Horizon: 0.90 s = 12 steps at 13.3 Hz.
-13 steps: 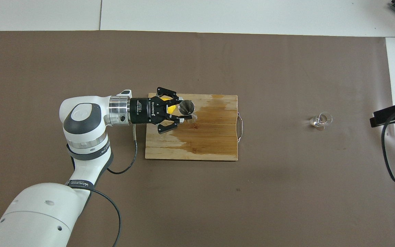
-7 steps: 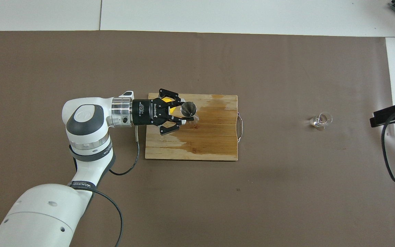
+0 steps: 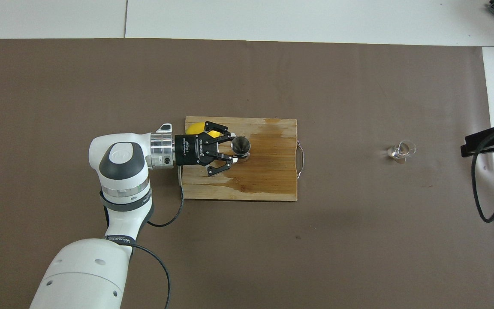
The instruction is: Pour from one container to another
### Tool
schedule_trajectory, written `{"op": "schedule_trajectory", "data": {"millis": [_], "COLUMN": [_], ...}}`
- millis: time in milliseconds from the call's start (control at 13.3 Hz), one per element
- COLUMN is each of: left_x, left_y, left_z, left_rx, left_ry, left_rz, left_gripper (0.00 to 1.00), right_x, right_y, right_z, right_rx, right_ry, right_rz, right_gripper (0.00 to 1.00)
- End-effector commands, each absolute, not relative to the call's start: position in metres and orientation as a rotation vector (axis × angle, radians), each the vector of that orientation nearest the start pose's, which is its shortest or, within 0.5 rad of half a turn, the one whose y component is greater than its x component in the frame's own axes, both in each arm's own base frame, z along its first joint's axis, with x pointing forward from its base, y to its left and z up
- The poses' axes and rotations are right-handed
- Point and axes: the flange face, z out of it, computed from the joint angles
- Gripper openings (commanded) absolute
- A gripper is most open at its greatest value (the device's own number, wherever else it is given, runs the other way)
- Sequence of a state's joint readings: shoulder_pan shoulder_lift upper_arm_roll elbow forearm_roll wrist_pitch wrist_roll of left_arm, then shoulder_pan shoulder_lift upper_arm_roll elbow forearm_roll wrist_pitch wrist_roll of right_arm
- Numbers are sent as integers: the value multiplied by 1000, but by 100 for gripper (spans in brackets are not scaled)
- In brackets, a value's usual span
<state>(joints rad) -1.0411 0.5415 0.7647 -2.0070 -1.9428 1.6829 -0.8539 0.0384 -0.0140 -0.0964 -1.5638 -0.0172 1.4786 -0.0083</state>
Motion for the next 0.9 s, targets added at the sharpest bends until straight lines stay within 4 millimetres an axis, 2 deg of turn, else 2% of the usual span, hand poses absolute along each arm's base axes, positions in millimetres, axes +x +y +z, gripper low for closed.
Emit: {"op": "schedule_trajectory", "data": {"millis": [0,829], "left_x": [544,542], "left_y": [-281,-286], "left_z": [274,261], "left_rx": [1302,1309], "left_ry": [1390,1406], "left_rz": [-1121,-1106], "left_gripper": [25,27], "right_x": [535,535], "right_y": [-34,-36], "right_z": [628,628], "right_rx": [-3155,-3154], "right_ry": [89,74], "right_rz": [125,125], "right_gripper": [100,100]}}
